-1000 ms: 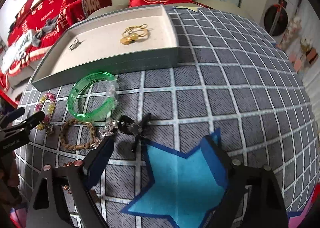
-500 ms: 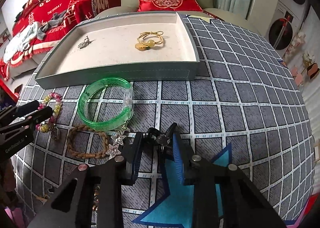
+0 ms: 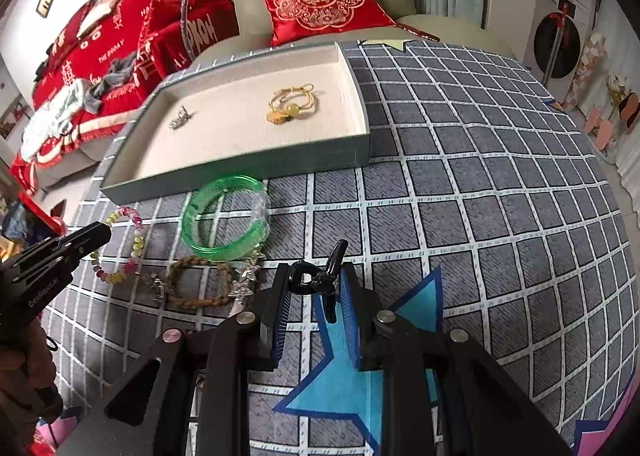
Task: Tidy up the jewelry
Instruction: 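Grasp the pink-and-yellow beaded bracelet with the left gripper while the right grasps the black hair clip, then lower the beaded bracelet into the tray with the left gripper while the right drops the clip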
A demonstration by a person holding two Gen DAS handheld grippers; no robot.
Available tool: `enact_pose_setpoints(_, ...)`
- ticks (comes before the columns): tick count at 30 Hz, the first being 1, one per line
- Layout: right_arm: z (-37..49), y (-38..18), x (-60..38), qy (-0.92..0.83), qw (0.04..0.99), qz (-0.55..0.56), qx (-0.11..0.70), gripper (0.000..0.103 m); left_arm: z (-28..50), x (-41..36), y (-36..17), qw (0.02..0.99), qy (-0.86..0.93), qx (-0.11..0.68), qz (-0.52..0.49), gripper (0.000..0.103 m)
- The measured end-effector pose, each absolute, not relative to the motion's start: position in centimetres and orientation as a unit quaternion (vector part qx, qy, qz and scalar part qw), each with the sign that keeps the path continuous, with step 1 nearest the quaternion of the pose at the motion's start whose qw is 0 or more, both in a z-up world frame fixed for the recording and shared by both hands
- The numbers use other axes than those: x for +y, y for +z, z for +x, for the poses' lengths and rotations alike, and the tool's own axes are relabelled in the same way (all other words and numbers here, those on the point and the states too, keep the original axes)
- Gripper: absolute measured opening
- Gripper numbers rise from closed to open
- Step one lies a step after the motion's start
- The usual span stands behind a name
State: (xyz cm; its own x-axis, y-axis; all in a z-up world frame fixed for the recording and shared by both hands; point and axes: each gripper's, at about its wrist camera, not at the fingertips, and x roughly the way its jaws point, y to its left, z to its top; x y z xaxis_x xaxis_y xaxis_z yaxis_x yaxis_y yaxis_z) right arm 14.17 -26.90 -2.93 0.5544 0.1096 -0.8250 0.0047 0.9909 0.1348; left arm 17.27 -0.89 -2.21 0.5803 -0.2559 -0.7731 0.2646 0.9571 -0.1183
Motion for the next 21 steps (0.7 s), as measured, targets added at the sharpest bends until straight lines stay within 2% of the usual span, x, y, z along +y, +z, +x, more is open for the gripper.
enact_pose_setpoints(10, 13.7, -0.5, -26.5, 0.048, 0.889, 0.067, 0.45, 0.026, 17.4, -0.1, 1.7, 0.898, -0.168, 0.406, -0.025, 0.023)
enact_pose_setpoints(21, 17.9, 3.2, -26.3, 0.067, 0.9, 0.075, 0.423, 0.026, 22.0, -0.1, 3.7, 0.902, -0.164, 0.396, -0.049, 0.023)
